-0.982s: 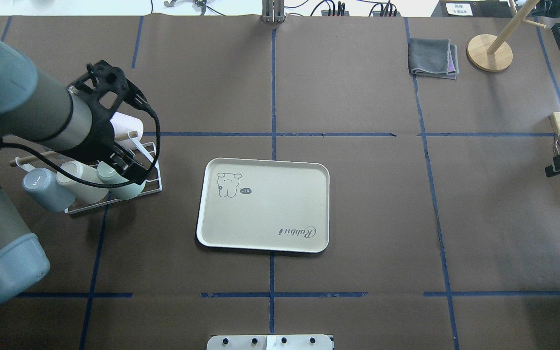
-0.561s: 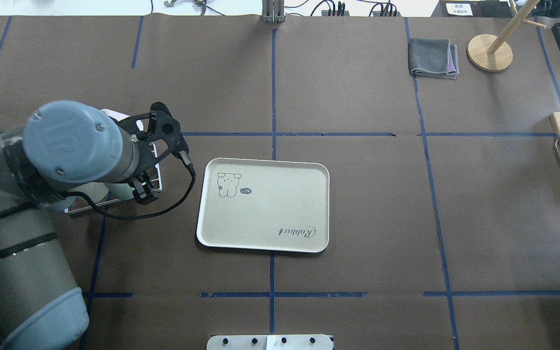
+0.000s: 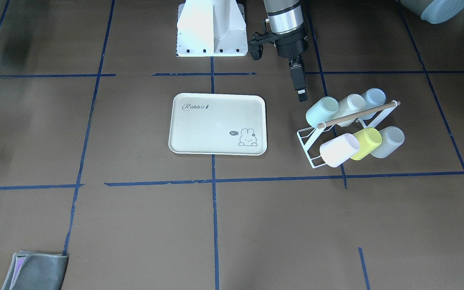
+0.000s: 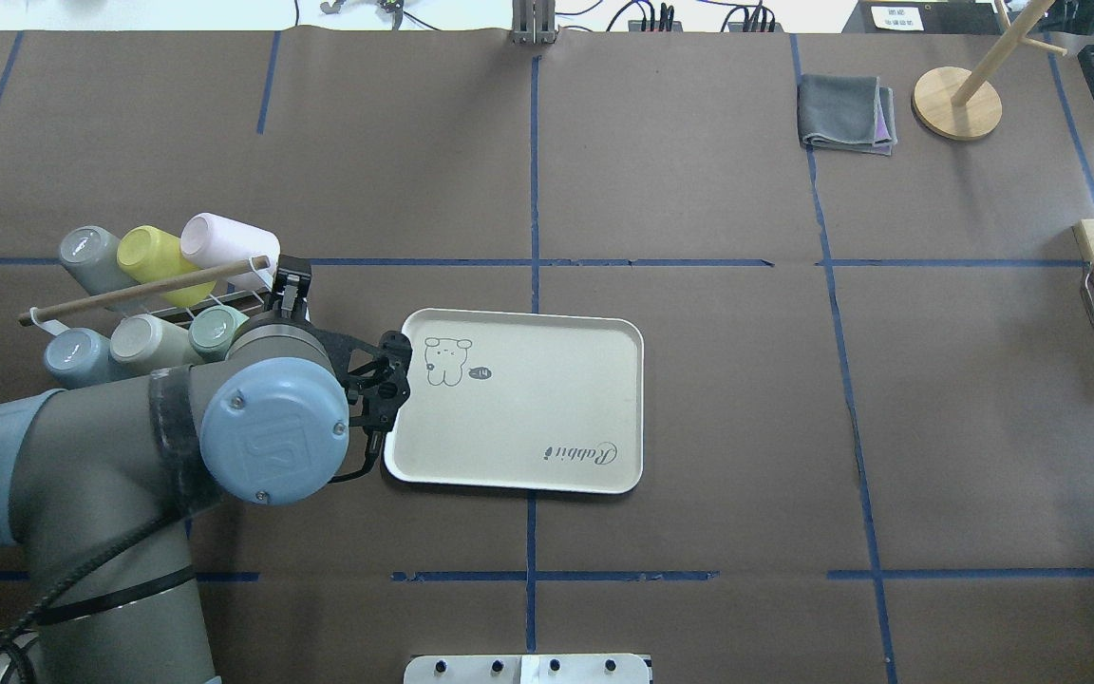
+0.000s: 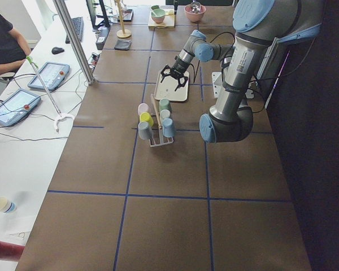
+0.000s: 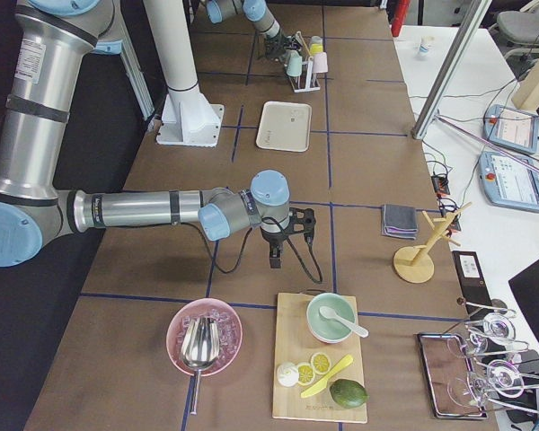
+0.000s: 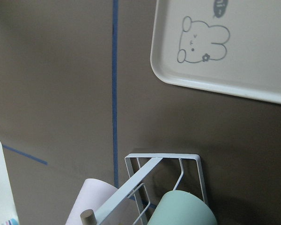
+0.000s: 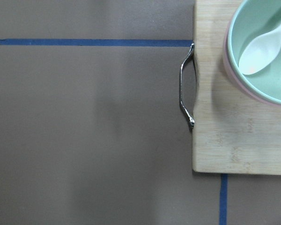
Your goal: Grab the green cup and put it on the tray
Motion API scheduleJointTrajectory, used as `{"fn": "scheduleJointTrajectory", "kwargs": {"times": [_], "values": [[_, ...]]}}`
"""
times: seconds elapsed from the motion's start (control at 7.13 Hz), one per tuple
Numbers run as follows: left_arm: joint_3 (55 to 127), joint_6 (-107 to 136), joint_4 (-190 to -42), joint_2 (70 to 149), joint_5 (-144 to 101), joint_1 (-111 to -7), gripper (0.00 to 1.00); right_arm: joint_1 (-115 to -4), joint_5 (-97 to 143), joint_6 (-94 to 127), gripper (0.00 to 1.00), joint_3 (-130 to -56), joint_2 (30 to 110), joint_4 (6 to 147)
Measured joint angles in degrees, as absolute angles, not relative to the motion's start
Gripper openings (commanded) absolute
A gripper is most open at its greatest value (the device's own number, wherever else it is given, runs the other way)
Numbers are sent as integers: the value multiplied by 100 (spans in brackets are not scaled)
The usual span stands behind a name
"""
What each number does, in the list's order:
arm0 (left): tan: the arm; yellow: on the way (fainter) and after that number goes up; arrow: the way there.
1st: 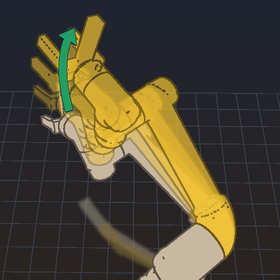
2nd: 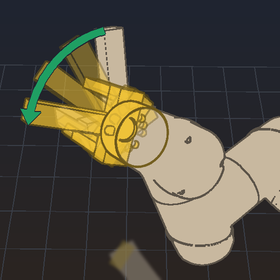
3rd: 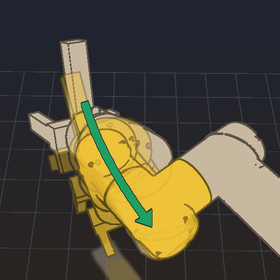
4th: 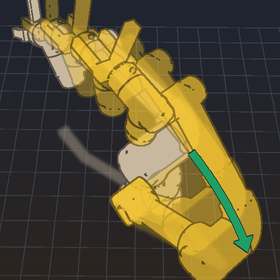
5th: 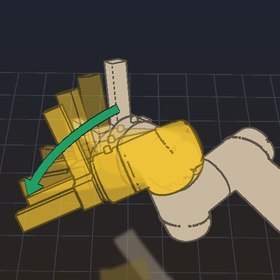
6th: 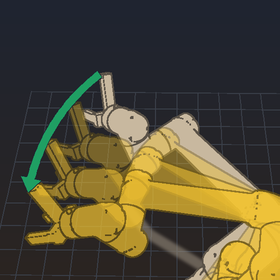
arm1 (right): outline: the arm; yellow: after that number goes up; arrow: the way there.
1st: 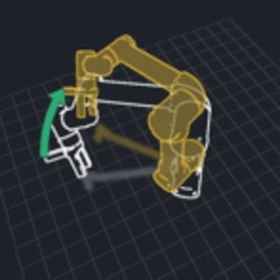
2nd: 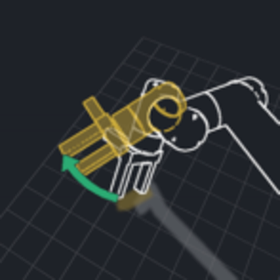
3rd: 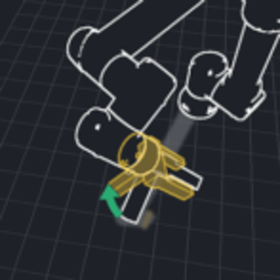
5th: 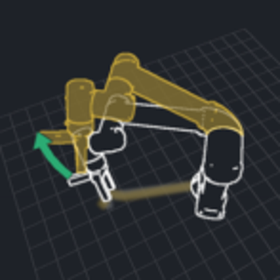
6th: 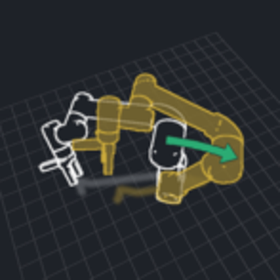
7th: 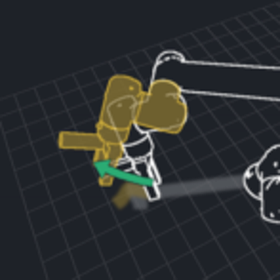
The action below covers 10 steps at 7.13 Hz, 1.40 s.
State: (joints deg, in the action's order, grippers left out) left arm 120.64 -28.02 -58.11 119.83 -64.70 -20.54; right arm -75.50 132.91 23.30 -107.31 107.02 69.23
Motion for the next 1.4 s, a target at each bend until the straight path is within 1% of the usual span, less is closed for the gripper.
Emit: {"fn": "scheduleJointTrajectory", "kwargs": {"times": [0.28, 0.56, 1.12, 1.4], "values": [[11597, -4079, -5600, 11966, -5511, -1757, 100, -7744, 13295, 1909, 100, -10612, 10785, 6925], [11324, -4364, -5157, 11972, -4990, -1485, 100, -7852, 13300, 1801, 100, -10586, 10851, 6938], [10877, -3777, -4520, 11922, -4468, -1145, 100, -8327, 13307, 1033, 100, -10665, 10674, 7843], [10676, -3333, -4195, 11920, -4333, -1017, 100, -8366, 13305, 966, 100, -10669, 10625, 7950]]}}
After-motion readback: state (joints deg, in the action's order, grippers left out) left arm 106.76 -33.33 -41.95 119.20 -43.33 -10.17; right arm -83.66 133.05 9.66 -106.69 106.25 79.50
